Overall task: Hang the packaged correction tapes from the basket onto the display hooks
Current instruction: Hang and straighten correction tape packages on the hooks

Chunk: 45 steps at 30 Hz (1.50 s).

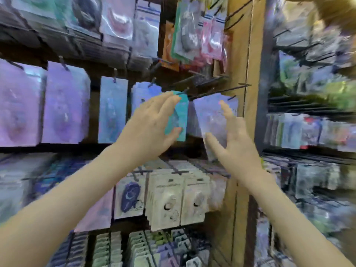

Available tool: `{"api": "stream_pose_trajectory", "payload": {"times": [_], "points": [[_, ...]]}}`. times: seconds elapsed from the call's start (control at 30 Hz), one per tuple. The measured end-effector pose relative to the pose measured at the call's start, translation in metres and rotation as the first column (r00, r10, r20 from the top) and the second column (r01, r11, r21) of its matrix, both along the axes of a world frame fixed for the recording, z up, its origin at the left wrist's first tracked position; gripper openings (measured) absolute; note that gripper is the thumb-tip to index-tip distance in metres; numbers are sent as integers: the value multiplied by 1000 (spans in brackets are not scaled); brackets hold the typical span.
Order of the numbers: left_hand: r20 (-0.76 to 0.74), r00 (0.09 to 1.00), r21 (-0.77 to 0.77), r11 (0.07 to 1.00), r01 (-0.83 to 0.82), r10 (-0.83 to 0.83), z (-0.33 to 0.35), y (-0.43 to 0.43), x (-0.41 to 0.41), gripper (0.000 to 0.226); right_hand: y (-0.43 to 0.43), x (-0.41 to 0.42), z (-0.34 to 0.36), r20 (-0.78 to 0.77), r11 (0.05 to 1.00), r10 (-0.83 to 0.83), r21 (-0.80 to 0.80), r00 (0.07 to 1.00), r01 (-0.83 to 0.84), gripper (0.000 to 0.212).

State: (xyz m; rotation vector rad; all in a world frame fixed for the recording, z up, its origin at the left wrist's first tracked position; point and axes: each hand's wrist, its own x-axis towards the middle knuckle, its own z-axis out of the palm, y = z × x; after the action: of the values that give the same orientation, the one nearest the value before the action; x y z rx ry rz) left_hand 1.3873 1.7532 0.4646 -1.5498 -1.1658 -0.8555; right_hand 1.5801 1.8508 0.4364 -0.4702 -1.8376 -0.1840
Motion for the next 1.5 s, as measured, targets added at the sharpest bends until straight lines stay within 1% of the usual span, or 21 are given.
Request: {"api": "stream_pose_trajectory", "payload": {"times": [0.07,0.17,0.23,0.3,0.37,0.43,0.53,0.63,0.7,0.8,1.27,1.4,1.5], "points": [[83,995,-44,998,-46,50,0,31,14,61,28,22,6,-31,998,-67,-22,997,67,63],[203,975,-100,993,-70,90,-5,64,25,69,55,34,14,-52,988,-128,-98,990,122,62],[239,961,-118,987,-113,139,-5,76,31,71,66,34,20,-62,985,-115,-138,991,105,61],[245,946,-124,974,-187,213,-2,85,35,67,75,32,28,-86,985,-74,-162,994,59,61],[254,924,-151,956,-253,285,1,91,35,64,80,29,35,-76,982,-47,-188,996,32,62],[255,913,-155,945,-288,320,4,94,33,63,82,26,42,-26,979,-49,-201,998,43,61],[243,913,-160,942,-295,328,9,93,28,64,82,24,51,23,970,-70,-232,997,74,62],[227,919,-202,938,-280,323,13,91,24,68,84,25,51,36,967,-93,-234,995,99,62],[206,920,-231,930,-285,334,14,91,23,69,82,26,48,34,963,-80,-257,996,86,61],[178,920,-241,922,-303,349,14,93,24,70,82,28,47,32,957,-82,-277,996,88,60],[150,876,-216,879,-424,459,20,104,35,66,80,32,56,134,952,-117,-268,984,150,65],[142,863,-201,868,-454,484,18,108,35,63,82,31,61,123,952,-92,-278,988,124,63],[145,870,-185,877,-443,470,17,108,32,62,82,28,66,178,945,-113,-283,977,161,60]]}}
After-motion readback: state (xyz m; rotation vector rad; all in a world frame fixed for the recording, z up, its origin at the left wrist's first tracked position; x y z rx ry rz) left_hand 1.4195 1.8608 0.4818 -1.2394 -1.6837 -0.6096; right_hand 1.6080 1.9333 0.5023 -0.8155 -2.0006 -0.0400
